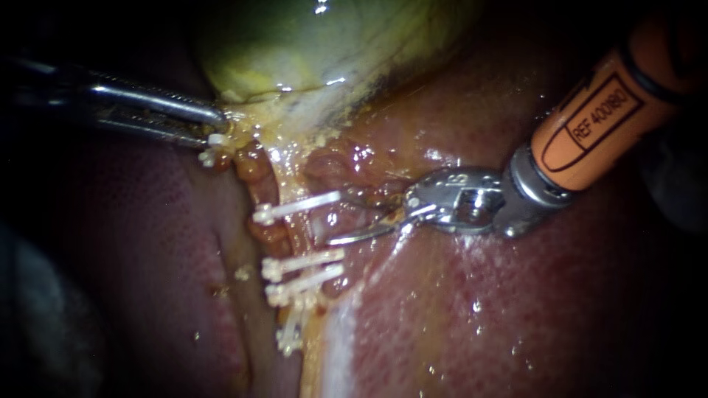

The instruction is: Go to the cutting position right tube

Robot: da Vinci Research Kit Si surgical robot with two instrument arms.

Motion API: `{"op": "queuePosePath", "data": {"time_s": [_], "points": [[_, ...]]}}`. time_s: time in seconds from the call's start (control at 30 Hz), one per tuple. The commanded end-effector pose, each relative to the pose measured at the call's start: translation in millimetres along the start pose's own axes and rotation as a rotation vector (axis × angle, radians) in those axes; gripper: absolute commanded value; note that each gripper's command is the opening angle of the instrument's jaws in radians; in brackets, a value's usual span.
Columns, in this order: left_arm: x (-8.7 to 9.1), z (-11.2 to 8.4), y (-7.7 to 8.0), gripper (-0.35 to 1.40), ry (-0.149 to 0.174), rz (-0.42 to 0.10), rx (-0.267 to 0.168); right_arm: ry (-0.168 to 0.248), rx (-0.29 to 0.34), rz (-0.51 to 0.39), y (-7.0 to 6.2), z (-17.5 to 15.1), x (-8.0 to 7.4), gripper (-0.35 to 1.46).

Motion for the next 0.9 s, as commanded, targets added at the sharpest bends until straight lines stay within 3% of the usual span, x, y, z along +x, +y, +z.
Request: {"op": "queuePosePath", "data": {"time_s": [0.03, 0.27, 0.47, 0.9], "points": [[0.0, 0.0, 0.0, -0.35, 0.0, 0.0, 0.0, 0.004, 0.013, 0.005, -0.3, -0.3, 0.2, 1.44], [0.0, 0.0, 0.0, -0.35, 0.0, 0.0, 0.0, 0.007, 0.085, 0.014, -3.1, -0.8, 1.4, 1.44], [0.0, 0.0, 0.0, -0.35, 0.0, 0.0, 0.0, -0.007, 0.13, 0.014, -4.5, -0.2, 1.6, 1.42], [0.0, 0.0, 0.0, -0.35, 0.0, 0.0, 0.0, -0.016, 0.151, 0.029, -5.0, 1.3, 1.4, 1.42]]}}
